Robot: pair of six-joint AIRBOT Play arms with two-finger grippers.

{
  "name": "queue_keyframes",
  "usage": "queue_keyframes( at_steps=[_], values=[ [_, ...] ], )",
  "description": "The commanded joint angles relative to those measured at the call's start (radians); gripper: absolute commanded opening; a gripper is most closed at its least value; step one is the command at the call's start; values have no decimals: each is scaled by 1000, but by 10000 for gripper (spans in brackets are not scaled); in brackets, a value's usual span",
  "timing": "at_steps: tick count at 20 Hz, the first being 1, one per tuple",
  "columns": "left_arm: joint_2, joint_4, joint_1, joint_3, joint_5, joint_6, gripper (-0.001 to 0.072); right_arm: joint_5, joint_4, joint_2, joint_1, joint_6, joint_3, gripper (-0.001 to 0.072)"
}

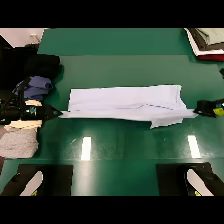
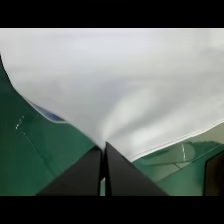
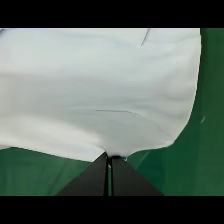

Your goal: Fold the shirts.

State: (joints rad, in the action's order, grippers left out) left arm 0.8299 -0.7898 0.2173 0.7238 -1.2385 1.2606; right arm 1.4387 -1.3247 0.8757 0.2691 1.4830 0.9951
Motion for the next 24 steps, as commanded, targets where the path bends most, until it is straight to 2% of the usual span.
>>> queue_keyframes(
  at_steps=[1,7,11,14,15,16,17,18,21,22,23,24],
  values=[
    [32,17,0,14,111,-19,20,-108,-6,135,-55,0,60,11],
    [303,40,0,161,163,-68,21,-178,-11,356,-110,21,200,11],
    [504,151,0,267,167,-144,22,-198,-10,469,-111,21,293,13],
    [611,177,0,323,221,-142,22,-254,-2,528,-111,22,345,15],
    [635,179,0,343,233,-142,24,-264,5,546,-111,23,362,47],
    [654,178,0,363,240,-142,180,-269,40,568,-108,23,381,314],
    [664,180,0,380,245,-132,486,-267,89,589,-95,18,401,505],
    [663,181,1,391,252,-119,549,-250,154,610,-79,2,425,519],
    [663,179,0,467,168,-109,546,-138,269,638,-11,-91,474,524],
    [663,179,0,493,105,-109,385,-93,267,638,18,-114,473,526],
    [663,180,0,510,40,-126,59,-58,268,638,52,-135,465,534],
    [663,184,0,516,-3,-145,24,-30,270,637,92,-148,447,540]
  ],
)
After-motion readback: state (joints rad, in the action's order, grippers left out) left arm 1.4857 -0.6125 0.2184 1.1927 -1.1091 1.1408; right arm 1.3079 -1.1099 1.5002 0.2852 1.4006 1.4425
